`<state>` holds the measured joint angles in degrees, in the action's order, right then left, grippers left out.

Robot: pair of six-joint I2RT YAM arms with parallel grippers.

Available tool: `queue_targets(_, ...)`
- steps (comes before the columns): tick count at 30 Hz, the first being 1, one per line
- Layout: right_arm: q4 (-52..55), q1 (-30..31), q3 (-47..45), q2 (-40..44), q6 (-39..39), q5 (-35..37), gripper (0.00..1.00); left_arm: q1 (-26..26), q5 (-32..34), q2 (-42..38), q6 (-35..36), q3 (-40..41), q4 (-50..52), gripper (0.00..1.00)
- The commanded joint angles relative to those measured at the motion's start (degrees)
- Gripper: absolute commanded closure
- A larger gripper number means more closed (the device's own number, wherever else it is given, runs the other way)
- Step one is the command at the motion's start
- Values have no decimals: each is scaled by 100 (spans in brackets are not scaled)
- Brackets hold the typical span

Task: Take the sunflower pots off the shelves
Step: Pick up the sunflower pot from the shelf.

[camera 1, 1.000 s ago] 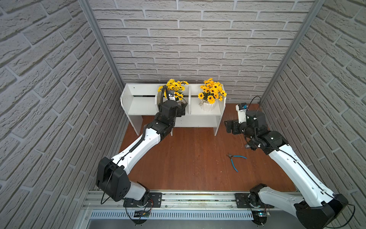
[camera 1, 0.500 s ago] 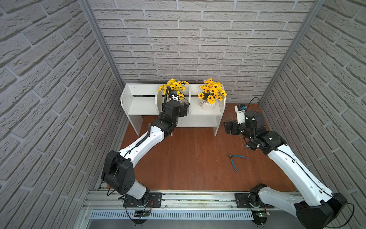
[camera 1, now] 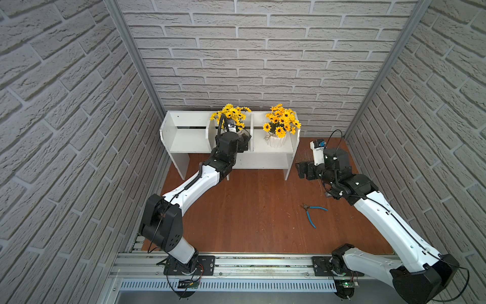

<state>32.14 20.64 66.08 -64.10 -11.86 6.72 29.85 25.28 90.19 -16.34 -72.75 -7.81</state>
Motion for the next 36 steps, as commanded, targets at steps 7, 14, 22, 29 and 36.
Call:
queue_targets(7, -236, 30, -76, 31, -98, -84, 5, -49, -84, 61, 41, -195, -184, 34)
queue_targets(14, -248, 28, -78, 49, -100, -108, 5, -49, -163, 22, 139, -256, -40, 71)
queue_targets(22, -226, 37, -78, 50, -96, -101, 5, -74, -203, -42, 200, -279, -40, 76)
queue_targets(29, -243, 36, -85, 11, -111, -135, 5, -62, -247, -288, 265, -351, 37, 77)
queue_targets(36, -262, 44, -78, -51, -107, -157, 5, -26, -275, -573, 381, -601, 312, 78)
